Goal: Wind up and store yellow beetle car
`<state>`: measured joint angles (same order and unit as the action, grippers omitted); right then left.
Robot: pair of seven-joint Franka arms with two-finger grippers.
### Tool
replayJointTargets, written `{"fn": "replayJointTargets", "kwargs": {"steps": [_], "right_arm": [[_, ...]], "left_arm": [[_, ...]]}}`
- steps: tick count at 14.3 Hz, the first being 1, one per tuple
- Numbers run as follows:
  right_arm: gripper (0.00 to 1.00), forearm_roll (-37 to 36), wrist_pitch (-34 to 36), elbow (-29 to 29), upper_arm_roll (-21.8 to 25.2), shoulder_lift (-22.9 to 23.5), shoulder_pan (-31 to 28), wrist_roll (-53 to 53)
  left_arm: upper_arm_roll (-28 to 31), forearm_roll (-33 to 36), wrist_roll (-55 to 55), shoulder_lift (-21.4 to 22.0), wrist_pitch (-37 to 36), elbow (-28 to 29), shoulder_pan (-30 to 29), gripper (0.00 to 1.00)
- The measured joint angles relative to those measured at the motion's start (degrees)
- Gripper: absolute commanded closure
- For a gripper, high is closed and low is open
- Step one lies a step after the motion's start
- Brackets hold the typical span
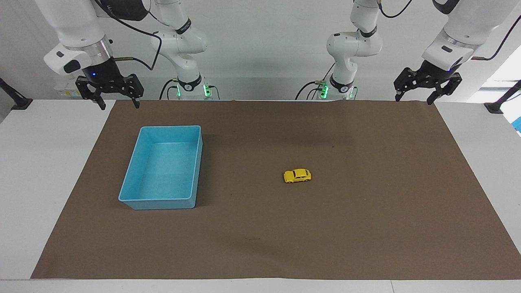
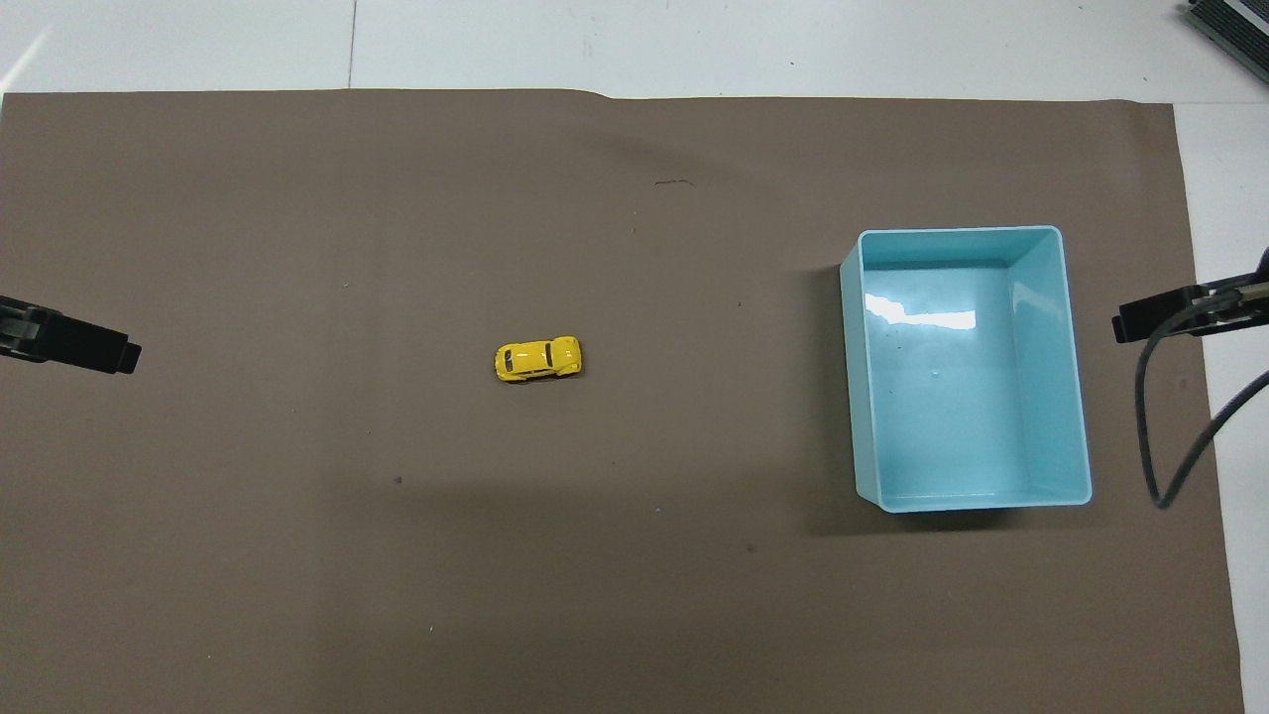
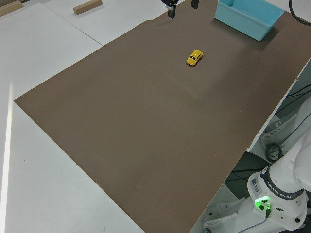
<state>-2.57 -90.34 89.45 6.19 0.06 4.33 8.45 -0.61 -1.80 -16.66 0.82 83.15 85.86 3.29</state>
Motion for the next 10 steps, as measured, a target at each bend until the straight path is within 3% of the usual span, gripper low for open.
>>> {"fn": "replayJointTargets", "kwargs": {"steps": [5,10], "right_arm": [[0.0,0.0,0.4,0.6,0.1,-0.2,-0.1,0.5],[0.0,0.0,0.9,1.0,0.1,-0.4,-0.1,0.9]], "left_arm": [[-0.5,-0.2,-27.0,-0.4,2.6,0.8,0.3,0.0],[-0.9,-1.5,-42.5,-1.8,10.8,7.1,1.4,0.0]]}}
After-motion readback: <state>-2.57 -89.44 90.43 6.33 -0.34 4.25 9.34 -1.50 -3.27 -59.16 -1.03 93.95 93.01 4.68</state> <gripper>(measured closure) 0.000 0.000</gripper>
